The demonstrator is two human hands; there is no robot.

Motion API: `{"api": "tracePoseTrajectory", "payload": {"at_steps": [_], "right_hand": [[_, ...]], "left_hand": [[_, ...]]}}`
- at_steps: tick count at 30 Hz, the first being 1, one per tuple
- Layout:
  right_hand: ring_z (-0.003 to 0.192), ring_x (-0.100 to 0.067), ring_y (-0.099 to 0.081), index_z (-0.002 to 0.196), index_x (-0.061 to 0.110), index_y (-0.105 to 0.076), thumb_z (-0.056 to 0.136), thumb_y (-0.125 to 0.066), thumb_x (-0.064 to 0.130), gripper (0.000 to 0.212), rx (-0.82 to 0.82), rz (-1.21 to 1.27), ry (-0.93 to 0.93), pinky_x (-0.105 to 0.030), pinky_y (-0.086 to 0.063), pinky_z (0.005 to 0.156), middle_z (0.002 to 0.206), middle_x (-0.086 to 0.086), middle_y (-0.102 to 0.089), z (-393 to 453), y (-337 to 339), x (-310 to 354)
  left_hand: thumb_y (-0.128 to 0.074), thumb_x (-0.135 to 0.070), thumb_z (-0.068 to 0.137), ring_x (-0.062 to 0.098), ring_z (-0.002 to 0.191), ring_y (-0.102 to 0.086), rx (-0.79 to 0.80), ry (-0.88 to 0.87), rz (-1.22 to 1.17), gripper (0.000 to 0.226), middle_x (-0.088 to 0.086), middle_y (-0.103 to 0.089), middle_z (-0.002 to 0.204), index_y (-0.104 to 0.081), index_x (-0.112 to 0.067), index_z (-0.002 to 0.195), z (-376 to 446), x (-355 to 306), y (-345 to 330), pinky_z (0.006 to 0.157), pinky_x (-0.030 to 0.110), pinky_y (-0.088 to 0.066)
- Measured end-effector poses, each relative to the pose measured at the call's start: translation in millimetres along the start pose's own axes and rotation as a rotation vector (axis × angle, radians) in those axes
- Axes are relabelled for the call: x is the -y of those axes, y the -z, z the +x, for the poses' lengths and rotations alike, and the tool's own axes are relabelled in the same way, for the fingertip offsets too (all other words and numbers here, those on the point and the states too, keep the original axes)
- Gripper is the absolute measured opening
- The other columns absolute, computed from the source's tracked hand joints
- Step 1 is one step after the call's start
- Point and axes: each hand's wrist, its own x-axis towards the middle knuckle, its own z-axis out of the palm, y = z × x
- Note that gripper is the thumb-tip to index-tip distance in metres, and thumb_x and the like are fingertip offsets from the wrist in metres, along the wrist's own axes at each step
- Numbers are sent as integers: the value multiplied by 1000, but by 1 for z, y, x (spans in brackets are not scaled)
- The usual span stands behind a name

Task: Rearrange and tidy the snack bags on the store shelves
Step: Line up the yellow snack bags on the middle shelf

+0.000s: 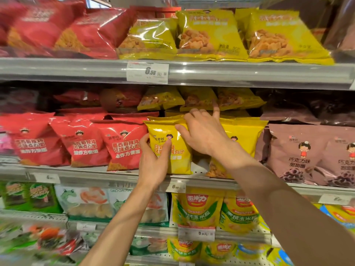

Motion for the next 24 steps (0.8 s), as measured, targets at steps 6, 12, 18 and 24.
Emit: {"api": "tracePoseTrajectory", "payload": {"at_steps": [6, 12, 18, 24], "right_hand": [[135, -31, -52, 127, 11, -64, 110, -30, 44, 50, -25, -7, -26, -64, 2, 122, 139, -10, -61, 3, 4, -4], [128, -32, -58, 128, 12, -65, 110, -29, 45, 52, -44, -37, -74, -65, 5, 122, 132, -11, -66, 6, 5, -10], [126, -34, -58, 129, 14, -62, 105, -37, 57, 55, -171, -19, -87, -67, -15, 118, 129, -11, -67, -4, -4, -14], [116, -32, -63, 117, 13, -68, 105, -34, 56, 56, -264, -38, -88, -67, -16, 117, 119, -10, -70, -18, -15, -18]], "left_hand": [[-54, -55, 100, 17, 117, -63, 59, 40, -74, 52, -19, -62, 116, -36, -27, 140, 5, -3, -8, 106, 44, -47], [-54, -59, 98, 14, 119, -62, 68, 19, -78, 44, -12, -63, 124, -37, -35, 131, 9, -3, -16, 104, 38, -48], [-53, -73, 91, 11, 122, -59, 186, 77, -110, 71, -12, -61, 131, -41, -27, 143, 17, 4, -8, 104, 34, -43], [-53, -88, 79, 4, 117, -66, 253, 75, -64, 70, -18, -69, 126, -56, -44, 133, 23, 4, -10, 107, 43, -50]]}}
